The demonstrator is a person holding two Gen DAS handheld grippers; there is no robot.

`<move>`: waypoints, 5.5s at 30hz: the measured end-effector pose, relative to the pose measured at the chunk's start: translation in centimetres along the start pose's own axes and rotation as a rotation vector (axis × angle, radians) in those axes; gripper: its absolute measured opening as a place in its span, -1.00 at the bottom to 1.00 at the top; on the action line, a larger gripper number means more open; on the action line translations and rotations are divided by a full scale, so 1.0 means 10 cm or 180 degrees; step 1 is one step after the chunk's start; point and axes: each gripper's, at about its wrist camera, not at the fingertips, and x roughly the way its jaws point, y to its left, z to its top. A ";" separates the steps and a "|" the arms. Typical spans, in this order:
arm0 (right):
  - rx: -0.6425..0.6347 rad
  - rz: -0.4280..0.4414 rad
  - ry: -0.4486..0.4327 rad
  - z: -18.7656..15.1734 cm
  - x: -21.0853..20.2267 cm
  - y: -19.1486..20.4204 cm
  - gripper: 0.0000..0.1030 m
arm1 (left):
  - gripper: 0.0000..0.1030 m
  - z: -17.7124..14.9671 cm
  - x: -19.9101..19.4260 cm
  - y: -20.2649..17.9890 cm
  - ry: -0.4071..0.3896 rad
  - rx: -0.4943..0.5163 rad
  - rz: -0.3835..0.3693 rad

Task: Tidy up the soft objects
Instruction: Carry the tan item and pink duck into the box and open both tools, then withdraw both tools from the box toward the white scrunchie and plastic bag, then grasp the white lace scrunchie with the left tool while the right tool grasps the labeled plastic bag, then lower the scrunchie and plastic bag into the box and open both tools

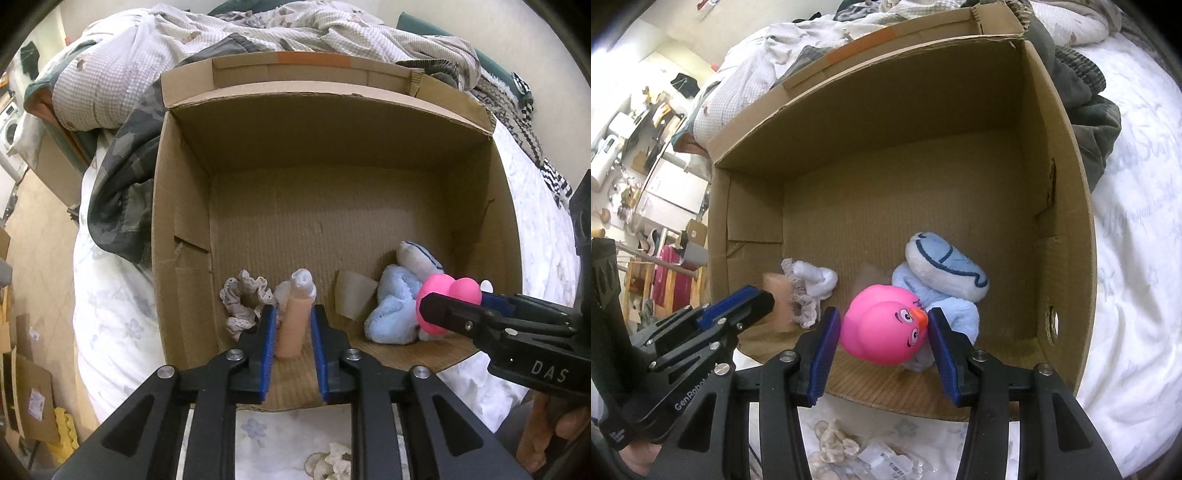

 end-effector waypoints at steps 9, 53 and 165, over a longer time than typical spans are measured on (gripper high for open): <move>0.0162 0.0112 -0.0238 0.04 -0.15 -0.06 0.60 | 0.26 0.02 -0.13 0.01 -0.0178 -0.0037 0.0085; 0.0132 -0.0065 -0.0645 -0.47 -0.64 0.02 1.00 | 0.28 -0.55 -0.75 0.21 -0.0360 -0.0273 0.0026; -0.0614 0.0103 -0.0487 -0.05 -0.99 0.44 -0.17 | -0.75 0.02 -0.80 0.27 -0.0218 -0.0185 -0.0146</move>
